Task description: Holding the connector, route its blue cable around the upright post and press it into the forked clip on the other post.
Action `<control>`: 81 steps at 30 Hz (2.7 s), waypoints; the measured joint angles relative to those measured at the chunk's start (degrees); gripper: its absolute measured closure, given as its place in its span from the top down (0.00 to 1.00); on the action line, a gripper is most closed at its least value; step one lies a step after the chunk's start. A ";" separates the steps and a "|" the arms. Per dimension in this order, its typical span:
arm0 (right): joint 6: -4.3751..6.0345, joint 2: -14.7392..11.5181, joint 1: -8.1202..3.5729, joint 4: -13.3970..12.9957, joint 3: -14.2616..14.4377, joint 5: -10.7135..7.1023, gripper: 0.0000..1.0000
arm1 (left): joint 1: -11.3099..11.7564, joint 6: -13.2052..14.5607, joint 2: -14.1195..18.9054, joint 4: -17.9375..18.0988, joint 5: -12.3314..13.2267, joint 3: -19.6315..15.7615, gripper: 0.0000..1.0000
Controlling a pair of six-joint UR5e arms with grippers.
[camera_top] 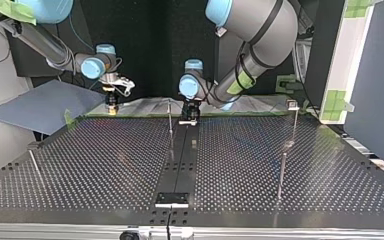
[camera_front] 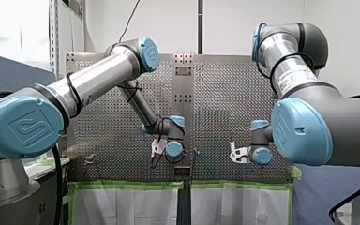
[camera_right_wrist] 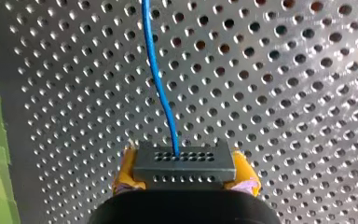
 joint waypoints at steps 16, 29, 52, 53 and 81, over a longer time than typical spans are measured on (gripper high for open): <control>-1.80 1.77 -0.43 2.46 -4.32 3.86 0.00 | 0.94 -0.22 0.00 -0.72 1.82 0.47 0.00; -2.33 2.10 -0.34 2.87 -4.67 3.82 0.00 | 1.19 -0.56 0.02 -3.43 2.39 0.46 0.69; -2.34 2.19 -0.30 3.65 -4.69 3.53 0.00 | 1.40 -5.08 0.44 -12.90 9.87 -3.53 1.00; -2.34 2.19 -0.31 3.65 -4.69 3.50 0.00 | 1.43 -5.08 0.63 -12.78 10.42 -3.72 1.00; -2.24 2.23 -0.50 4.94 -4.69 2.93 0.00 | -0.61 -5.65 7.10 -8.08 22.31 -13.73 1.00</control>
